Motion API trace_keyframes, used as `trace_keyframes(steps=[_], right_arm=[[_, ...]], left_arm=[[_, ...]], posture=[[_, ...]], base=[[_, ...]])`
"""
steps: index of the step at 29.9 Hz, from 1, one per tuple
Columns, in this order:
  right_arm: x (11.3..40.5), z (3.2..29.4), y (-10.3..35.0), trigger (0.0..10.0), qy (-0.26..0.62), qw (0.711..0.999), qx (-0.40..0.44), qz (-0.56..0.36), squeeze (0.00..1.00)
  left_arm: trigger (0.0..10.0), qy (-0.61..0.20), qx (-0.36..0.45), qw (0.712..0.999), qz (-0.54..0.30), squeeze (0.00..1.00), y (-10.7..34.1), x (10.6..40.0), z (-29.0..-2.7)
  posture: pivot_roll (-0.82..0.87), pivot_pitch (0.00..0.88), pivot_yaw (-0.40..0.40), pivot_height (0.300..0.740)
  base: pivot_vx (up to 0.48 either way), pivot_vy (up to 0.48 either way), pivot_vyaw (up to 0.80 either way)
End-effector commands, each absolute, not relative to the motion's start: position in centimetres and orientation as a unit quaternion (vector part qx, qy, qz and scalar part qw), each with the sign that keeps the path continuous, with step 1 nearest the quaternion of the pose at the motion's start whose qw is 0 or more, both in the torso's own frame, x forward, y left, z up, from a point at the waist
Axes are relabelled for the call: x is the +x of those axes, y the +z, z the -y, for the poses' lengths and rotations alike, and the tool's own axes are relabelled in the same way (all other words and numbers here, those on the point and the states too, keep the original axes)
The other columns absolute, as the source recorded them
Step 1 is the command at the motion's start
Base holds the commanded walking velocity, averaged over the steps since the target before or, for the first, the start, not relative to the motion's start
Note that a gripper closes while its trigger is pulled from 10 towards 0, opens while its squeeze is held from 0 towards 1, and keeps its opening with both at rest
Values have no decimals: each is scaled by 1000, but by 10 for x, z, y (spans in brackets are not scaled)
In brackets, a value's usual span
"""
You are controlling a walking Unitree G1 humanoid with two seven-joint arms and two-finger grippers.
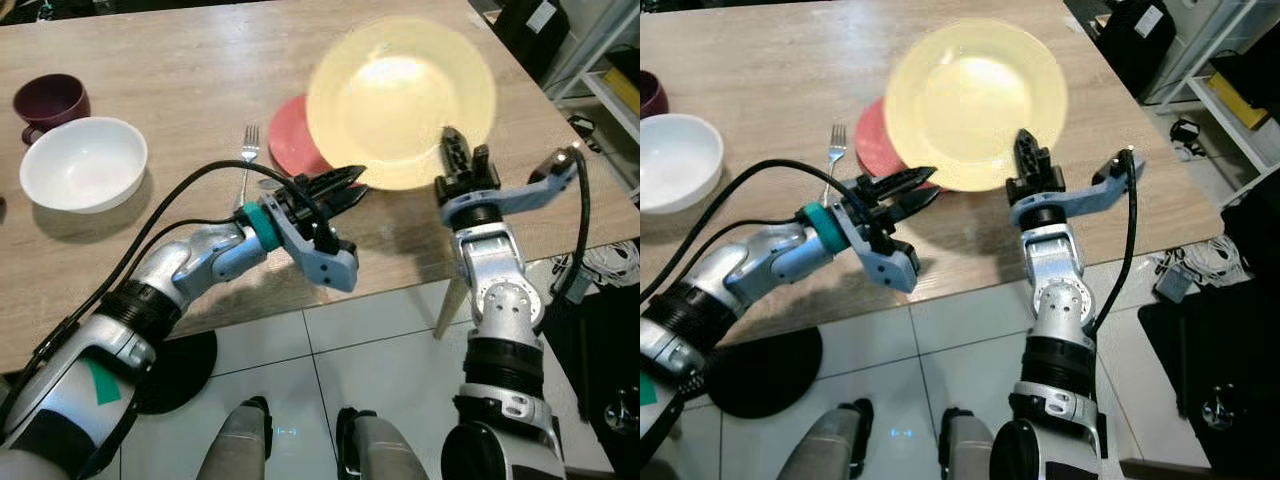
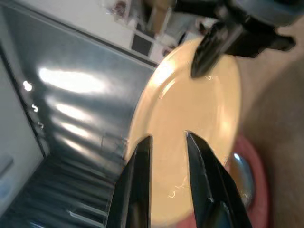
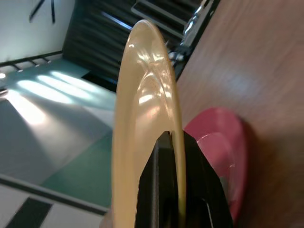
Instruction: Setting the table
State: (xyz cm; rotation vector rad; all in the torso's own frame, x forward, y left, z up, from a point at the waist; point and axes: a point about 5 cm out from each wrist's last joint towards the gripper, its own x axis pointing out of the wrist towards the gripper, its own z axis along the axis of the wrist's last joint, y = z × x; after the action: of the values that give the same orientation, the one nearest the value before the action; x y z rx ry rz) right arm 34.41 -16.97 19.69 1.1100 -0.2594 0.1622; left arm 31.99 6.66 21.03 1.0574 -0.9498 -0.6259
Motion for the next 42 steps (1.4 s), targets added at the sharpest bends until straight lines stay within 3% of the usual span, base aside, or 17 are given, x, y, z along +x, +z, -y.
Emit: trace_keyframes(steps=[1, 2, 3, 5, 6, 8, 9, 13, 16, 24, 37, 42], right_arm=[[344, 181, 195, 10000, 45, 850, 508, 133, 0], [343, 189, 197, 10000, 27, 860, 490, 142, 0], [343, 189, 197, 10000, 27, 860, 490, 142, 0], [341, 201, 202, 10000, 3, 885, 437, 158, 0], [341, 201, 202, 10000, 3, 885, 437, 158, 0], [336, 206, 208, 10000, -8, 912, 374, 170, 0], [334, 207, 210, 10000, -14, 926, 335, 176, 0], [328, 210, 214, 10000, -26, 946, 263, 188, 0], [326, 211, 215, 10000, -32, 951, 240, 192, 0], [317, 214, 207, 10000, -40, 977, 108, 179, 0], [303, 233, 173, 10000, -64, 986, 30, 148, 0], [303, 248, 190, 10000, -98, 975, 84, 182, 0]], left_arm=[[10000, -291, 455, 739, 402, 0, 204, 316, -68], [10000, -283, 410, 790, 357, 0, 200, 315, -73], [10000, -283, 410, 790, 357, 0, 200, 315, -73], [10000, -252, 289, 893, 236, 0, 189, 321, -86], [10000, -252, 289, 893, 236, 0, 189, 321, -86], [10000, -203, 157, 957, 133, 0, 187, 330, -100], [10000, -174, 113, 973, 102, 0, 190, 334, -107], [10000, -120, 36, 989, 79, 0, 201, 340, -122], [10000, -109, 28, 990, 85, 0, 206, 341, -127], [10000, -176, 126, 973, 81, 0, 210, 332, -137], [10000, -141, 148, 973, 108, 0, 223, 341, -146], [10000, -137, 151, 973, 110, 0, 228, 345, -149]], posture=[[182, 131, 15, 740], [183, 132, 16, 740], [183, 132, 16, 740], [179, 134, 16, 740], [179, 134, 16, 740], [178, 133, 12, 740], [177, 132, 13, 740], [177, 126, 14, 740], [174, 124, 16, 740], [155, 102, 29, 740], [149, 75, 42, 740], [152, 64, 49, 740]], base=[[0, 0, 0], [0, 0, 0], [0, 0, 0], [0, 0, 0], [0, 0, 0], [0, 0, 0], [0, 0, 0], [0, 0, 0], [0, 0, 0], [0, 0, 0], [0, 0, 0], [0, 0, 0]])
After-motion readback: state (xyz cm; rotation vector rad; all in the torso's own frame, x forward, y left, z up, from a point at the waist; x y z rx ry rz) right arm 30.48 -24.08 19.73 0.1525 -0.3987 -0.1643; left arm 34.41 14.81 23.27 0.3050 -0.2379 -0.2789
